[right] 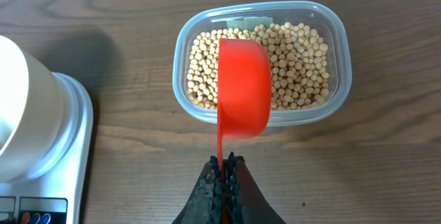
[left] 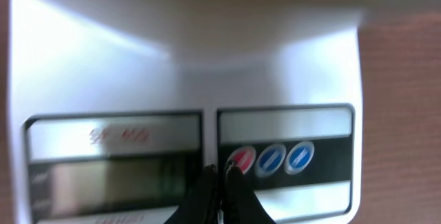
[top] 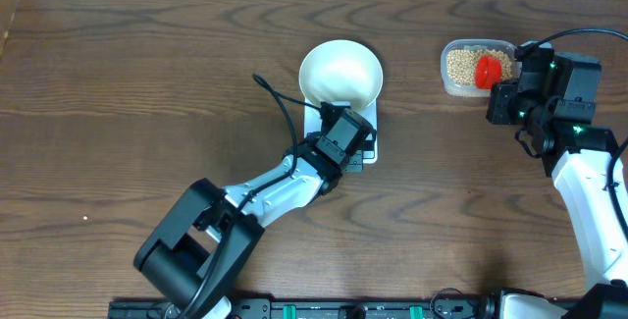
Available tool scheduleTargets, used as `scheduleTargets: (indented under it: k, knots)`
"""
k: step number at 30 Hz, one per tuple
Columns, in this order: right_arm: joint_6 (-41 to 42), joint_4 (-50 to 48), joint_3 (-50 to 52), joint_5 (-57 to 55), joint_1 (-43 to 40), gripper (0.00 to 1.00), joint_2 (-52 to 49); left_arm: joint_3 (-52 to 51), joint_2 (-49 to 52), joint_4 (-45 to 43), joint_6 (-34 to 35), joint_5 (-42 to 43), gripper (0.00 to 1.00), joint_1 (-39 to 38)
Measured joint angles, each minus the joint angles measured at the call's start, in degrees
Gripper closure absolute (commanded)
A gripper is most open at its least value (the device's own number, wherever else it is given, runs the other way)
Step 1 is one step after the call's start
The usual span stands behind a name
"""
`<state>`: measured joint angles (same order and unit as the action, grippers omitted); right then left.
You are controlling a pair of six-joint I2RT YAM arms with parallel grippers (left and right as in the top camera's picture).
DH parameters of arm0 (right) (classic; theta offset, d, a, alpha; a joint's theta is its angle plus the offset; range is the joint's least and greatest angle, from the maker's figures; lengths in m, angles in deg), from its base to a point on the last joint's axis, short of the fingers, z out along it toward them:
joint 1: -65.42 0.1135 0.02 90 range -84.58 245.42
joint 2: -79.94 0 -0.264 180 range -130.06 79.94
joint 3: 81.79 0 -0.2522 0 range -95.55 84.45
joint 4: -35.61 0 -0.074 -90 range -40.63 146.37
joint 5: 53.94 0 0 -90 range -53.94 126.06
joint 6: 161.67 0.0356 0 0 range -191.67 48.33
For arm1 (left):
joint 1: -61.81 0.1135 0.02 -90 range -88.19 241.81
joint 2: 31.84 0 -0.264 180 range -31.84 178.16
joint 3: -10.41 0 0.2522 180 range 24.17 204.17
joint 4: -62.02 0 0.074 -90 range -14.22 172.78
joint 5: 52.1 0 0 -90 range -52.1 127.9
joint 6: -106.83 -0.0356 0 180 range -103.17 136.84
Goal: Scoop item into bowl and weigh 50g on scale
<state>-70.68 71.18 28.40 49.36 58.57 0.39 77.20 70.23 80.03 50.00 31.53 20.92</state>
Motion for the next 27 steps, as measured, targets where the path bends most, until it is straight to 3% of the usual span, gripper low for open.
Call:
scheduleTargets:
  k: [15,21,27]
  knots:
    - [0.0,-0.2,0.0,0.6,0.0,0.99,0.0,-0.4,-27.3,18.6,-0.7,4.3,0.92,0.4]
    - [0.0,-0.1,0.0,2.8,0.0,0.99,0.0,-0.4,-34.1,20.0,-3.4,4.5,0.92,3.8]
    - [0.6,2.0,-4.4,5.9,0.0,0.99,-0.1,-0.4,-33.8,18.6,-4.9,4.5,0.93,11.3]
